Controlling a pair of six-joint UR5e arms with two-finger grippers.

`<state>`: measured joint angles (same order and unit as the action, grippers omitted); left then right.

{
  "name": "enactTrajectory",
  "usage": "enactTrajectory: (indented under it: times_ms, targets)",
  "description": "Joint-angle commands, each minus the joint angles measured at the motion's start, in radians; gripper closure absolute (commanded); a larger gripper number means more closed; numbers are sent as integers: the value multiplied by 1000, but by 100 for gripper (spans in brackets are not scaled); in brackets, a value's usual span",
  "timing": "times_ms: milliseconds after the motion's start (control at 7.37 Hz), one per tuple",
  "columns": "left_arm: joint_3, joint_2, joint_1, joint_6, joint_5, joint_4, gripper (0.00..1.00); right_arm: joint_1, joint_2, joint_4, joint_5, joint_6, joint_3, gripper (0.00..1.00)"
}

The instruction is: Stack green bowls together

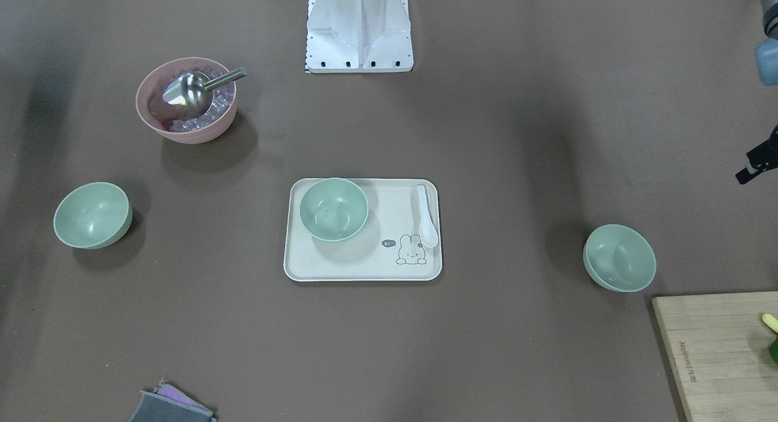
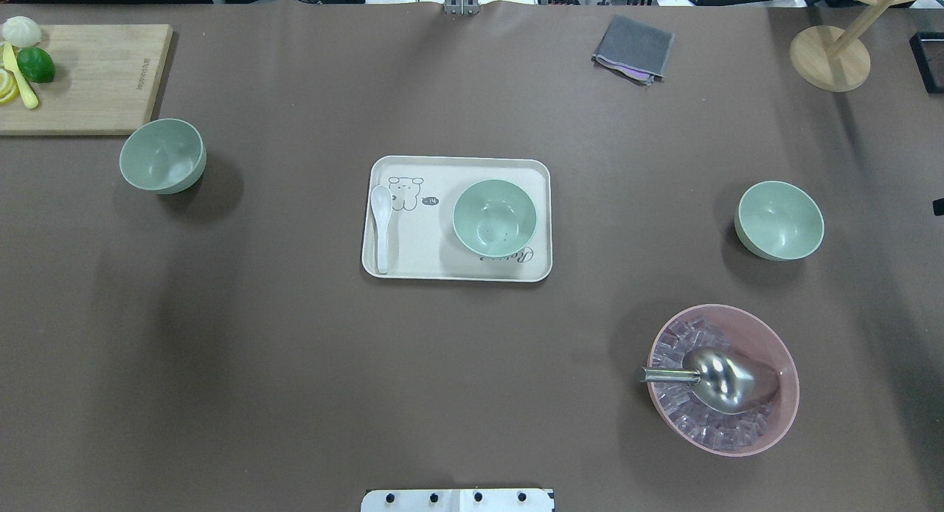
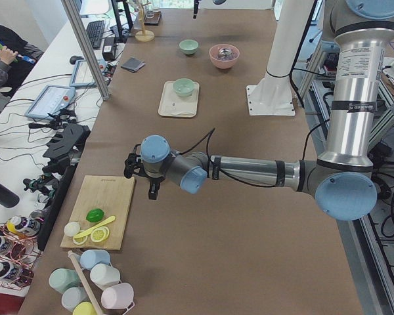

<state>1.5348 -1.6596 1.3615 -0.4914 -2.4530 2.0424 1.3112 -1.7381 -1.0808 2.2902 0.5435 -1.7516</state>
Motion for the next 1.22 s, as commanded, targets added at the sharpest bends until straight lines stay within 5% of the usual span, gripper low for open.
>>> enactTrajectory:
  times_ms: [0,136,1086]
  targets:
    - [-76,-101,-105,-153,59,4,2,-47,12,1,-49,50,1,0]
    - [-99,-118,-146,-154,125,7,2,-52,11,1,-52,50,1,0]
    - [-194,-221,-280,-153,201,21,3,-112,8,1,-132,105,9,0]
